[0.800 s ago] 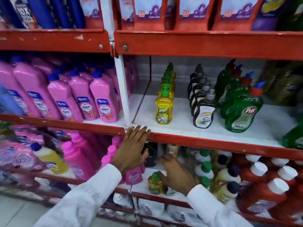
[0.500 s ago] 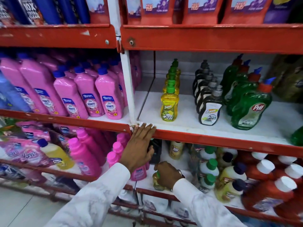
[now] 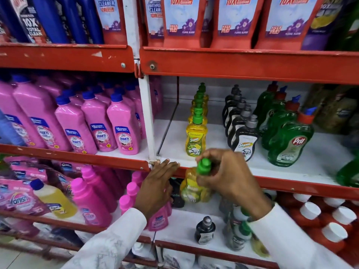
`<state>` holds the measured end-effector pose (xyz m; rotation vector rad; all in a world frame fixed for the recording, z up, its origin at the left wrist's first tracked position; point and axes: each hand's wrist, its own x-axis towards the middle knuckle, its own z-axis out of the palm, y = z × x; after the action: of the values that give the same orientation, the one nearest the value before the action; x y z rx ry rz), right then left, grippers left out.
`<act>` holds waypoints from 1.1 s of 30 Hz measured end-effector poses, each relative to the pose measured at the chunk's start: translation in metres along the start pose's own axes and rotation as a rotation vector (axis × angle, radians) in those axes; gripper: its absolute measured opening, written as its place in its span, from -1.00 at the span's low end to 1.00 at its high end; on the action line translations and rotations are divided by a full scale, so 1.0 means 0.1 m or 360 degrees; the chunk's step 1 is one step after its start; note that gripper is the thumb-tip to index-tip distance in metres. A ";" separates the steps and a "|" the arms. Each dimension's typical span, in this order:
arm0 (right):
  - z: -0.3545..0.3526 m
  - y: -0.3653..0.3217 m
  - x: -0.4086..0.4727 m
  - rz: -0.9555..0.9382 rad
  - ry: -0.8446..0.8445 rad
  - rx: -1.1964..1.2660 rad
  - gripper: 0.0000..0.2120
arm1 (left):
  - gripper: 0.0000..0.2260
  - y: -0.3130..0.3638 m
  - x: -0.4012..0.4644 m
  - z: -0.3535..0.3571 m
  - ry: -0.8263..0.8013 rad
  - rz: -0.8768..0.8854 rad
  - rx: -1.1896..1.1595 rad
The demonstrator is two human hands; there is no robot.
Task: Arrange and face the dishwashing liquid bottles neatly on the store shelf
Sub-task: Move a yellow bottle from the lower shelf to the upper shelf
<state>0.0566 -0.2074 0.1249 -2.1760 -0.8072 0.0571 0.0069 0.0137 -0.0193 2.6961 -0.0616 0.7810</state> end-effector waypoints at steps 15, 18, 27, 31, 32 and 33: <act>-0.13 -0.10 0.99 -0.0270 0.0032 -0.0182 -0.55 | -0.24 0.04 -0.04 0.08 0.0078 -0.0007 0.0028; -0.10 -0.04 1.01 -0.0244 0.0056 -0.0123 -0.53 | -0.32 0.10 -0.06 0.08 0.0080 0.0020 0.0137; -0.02 0.22 0.61 -0.0257 0.0278 0.0040 -0.38 | -0.26 0.27 -0.09 0.17 -0.0062 -0.0116 0.0341; 0.09 0.64 0.02 -0.0217 0.0423 0.0079 -0.58 | -0.27 0.30 -0.07 0.17 -0.0078 -0.0138 0.0355; 0.19 0.79 -0.13 -0.0154 0.0350 0.0091 -0.64 | -0.27 0.31 -0.07 0.17 -0.0075 -0.0145 0.0349; 0.31 0.94 -0.25 -0.0078 0.0228 0.0075 -0.68 | -0.27 0.32 -0.07 0.16 -0.0069 -0.0147 0.0342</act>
<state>0.0780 -0.2455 0.0322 -2.0886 -0.7692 -0.1024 0.0053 -0.0224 -0.0262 2.8936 0.1437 0.7390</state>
